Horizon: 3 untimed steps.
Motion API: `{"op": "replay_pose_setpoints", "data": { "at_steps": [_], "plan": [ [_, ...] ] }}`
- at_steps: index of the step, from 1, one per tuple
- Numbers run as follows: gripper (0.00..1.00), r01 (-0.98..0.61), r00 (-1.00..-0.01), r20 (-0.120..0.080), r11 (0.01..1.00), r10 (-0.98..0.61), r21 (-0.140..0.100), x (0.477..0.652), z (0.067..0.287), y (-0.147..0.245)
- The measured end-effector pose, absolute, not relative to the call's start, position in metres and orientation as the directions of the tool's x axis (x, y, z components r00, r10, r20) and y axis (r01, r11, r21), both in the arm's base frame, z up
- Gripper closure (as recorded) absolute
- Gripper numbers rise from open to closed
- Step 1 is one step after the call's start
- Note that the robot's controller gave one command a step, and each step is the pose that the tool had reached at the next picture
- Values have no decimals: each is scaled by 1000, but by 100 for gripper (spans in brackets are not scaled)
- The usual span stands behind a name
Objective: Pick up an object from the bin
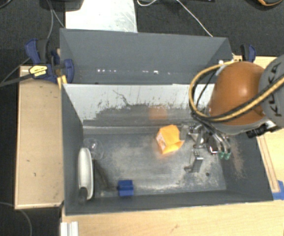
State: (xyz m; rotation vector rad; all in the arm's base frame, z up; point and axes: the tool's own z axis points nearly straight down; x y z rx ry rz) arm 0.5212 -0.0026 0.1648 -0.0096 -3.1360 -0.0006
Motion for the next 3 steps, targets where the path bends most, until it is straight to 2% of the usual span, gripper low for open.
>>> {"op": "replay_pose_setpoints", "data": {
  "at_steps": [1, 2, 3],
  "plan": [
    [0, 6, -1000, -3, 1000, 6, 0, 523, 169, -3],
    [0, -98, -995, -3, 995, -98, 2, 590, 177, 75],
    [0, 32, -999, 0, 999, 32, 0, 576, 106, 47]
  ]
}}
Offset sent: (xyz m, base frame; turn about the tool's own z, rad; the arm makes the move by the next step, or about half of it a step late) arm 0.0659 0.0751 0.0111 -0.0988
